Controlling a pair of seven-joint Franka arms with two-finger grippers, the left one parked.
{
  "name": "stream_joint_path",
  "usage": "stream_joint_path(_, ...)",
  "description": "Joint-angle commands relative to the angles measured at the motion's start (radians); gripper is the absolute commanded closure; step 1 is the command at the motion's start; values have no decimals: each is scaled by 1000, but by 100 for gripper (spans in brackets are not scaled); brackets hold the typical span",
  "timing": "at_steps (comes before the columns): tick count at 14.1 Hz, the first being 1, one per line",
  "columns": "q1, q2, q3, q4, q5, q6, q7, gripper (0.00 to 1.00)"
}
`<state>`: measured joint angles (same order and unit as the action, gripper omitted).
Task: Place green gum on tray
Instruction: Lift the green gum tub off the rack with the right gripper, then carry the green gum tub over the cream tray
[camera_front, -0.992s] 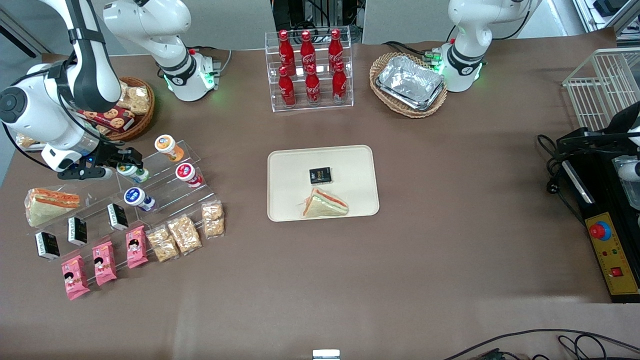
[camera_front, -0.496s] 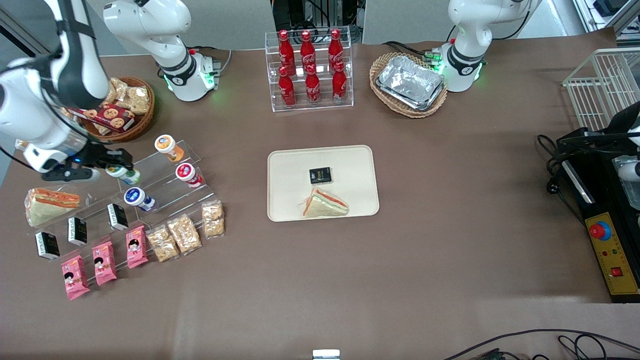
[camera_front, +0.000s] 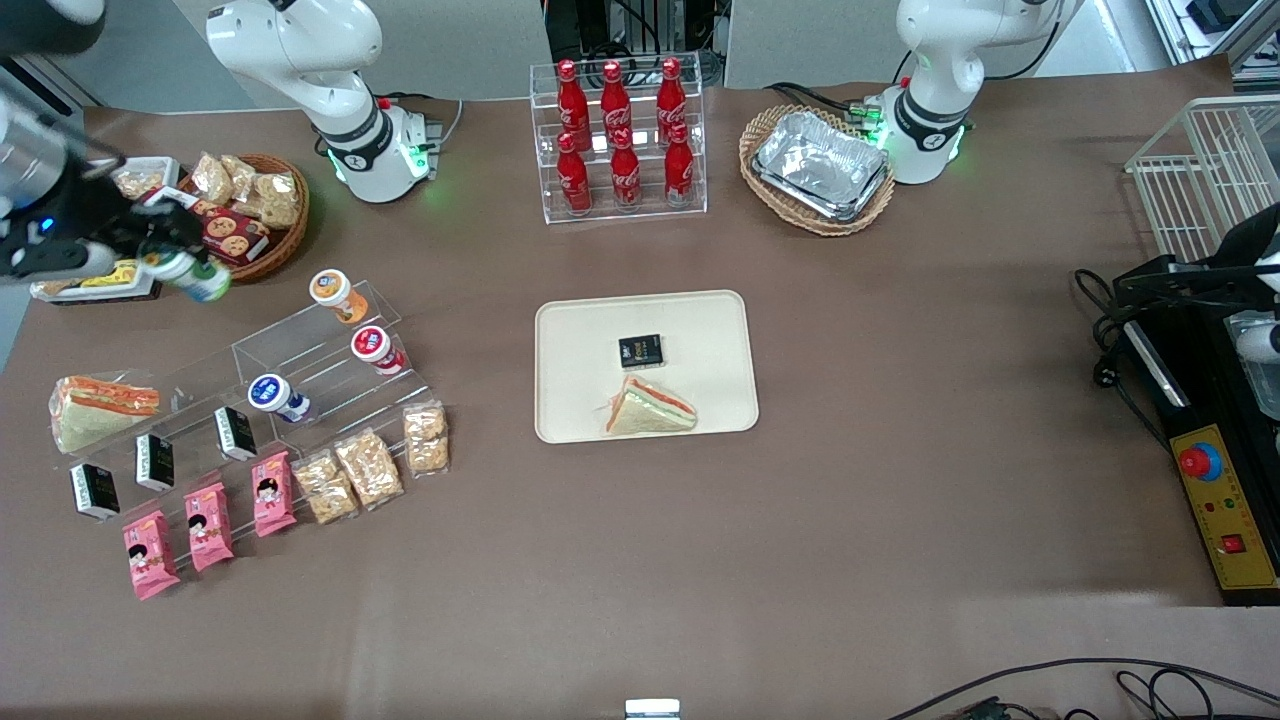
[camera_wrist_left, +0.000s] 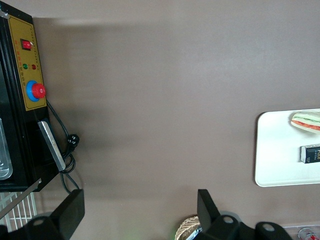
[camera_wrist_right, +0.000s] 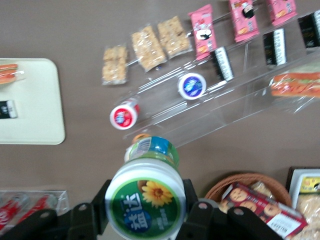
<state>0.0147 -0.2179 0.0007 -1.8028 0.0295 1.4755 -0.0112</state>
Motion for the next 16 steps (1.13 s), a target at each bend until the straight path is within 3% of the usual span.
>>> stream_joint_path(1, 1, 11, 204, 42, 88, -54, 288, 85)
stream_joint_path(3, 2, 23, 313, 31, 168, 3, 472, 85)
stream_joint_path(8, 1, 106, 571, -158, 159, 349, 745, 91)
stream_joint_path(13, 13, 225, 702, -394, 153, 768, 902, 91)
stream_joint_path(14, 39, 257, 703, -418, 133, 828, 928, 91)
stream_joint_path(16, 60, 346, 703, -429, 28, 884, 982, 91)
